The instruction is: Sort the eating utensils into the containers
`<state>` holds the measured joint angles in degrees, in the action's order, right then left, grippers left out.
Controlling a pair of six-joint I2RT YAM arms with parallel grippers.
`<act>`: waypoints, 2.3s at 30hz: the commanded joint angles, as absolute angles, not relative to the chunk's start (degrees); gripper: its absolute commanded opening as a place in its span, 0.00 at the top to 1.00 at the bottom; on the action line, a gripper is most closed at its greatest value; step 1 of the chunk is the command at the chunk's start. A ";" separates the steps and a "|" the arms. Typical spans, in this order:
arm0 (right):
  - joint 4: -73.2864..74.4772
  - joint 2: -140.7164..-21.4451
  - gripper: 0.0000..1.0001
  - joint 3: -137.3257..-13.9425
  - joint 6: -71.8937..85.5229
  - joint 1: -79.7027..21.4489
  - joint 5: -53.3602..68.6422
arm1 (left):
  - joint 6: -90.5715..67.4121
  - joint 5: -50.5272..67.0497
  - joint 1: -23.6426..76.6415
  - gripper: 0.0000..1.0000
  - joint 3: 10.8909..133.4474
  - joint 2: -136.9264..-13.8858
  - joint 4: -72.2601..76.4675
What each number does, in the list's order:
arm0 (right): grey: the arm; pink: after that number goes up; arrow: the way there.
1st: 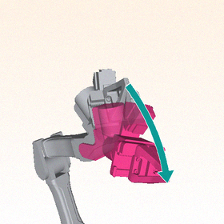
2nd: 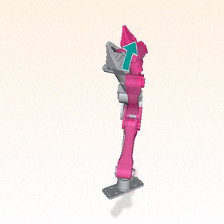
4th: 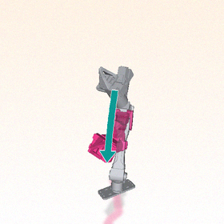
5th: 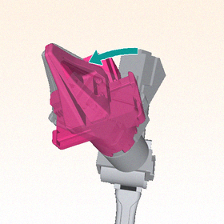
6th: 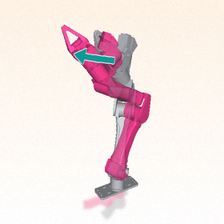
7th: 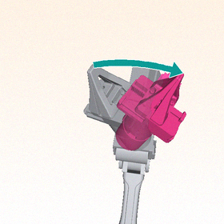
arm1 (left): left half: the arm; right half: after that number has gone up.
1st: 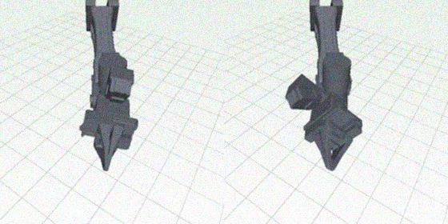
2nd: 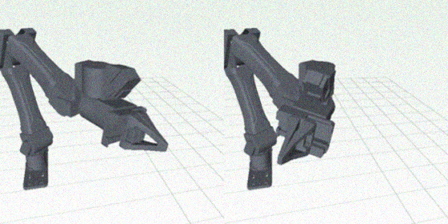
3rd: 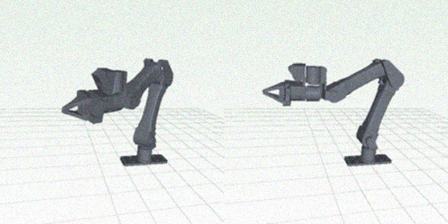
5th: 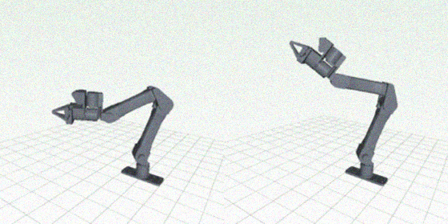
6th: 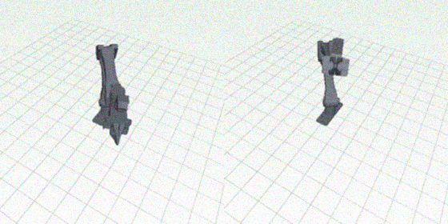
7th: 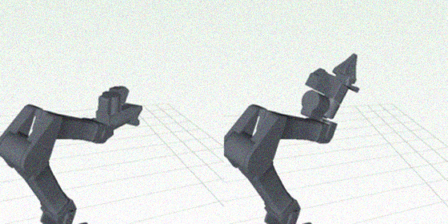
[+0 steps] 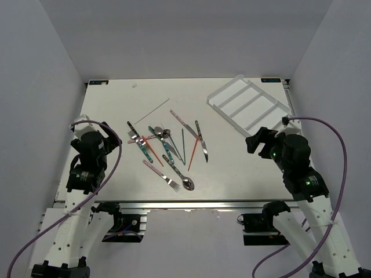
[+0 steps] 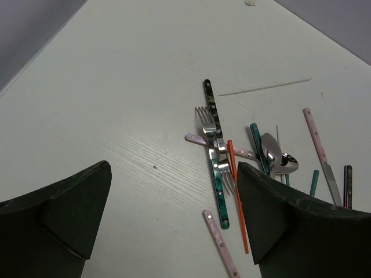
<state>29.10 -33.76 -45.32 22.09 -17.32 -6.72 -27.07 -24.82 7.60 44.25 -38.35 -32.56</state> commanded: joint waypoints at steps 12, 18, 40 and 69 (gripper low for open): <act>21.98 -42.17 0.11 -45.70 21.71 -17.14 6.89 | -28.12 -27.07 7.30 0.02 45.35 -37.70 -33.31; 19.24 -64.74 0.11 -53.24 20.66 -30.21 -5.13 | -28.04 -27.07 7.30 0.02 45.35 -37.79 -33.31; 25.57 -122.77 0.63 -98.34 9.94 -34.37 -11.08 | -27.34 -24.35 7.29 0.02 45.18 -40.52 -32.61; 24.62 -103.63 1.00 -93.00 21.96 -15.93 -20.99 | -26.89 -22.41 7.29 0.02 44.74 -40.17 -31.91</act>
<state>27.99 -111.02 -94.91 15.97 -24.86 -14.41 -27.40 -23.05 7.60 44.25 -41.21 -32.51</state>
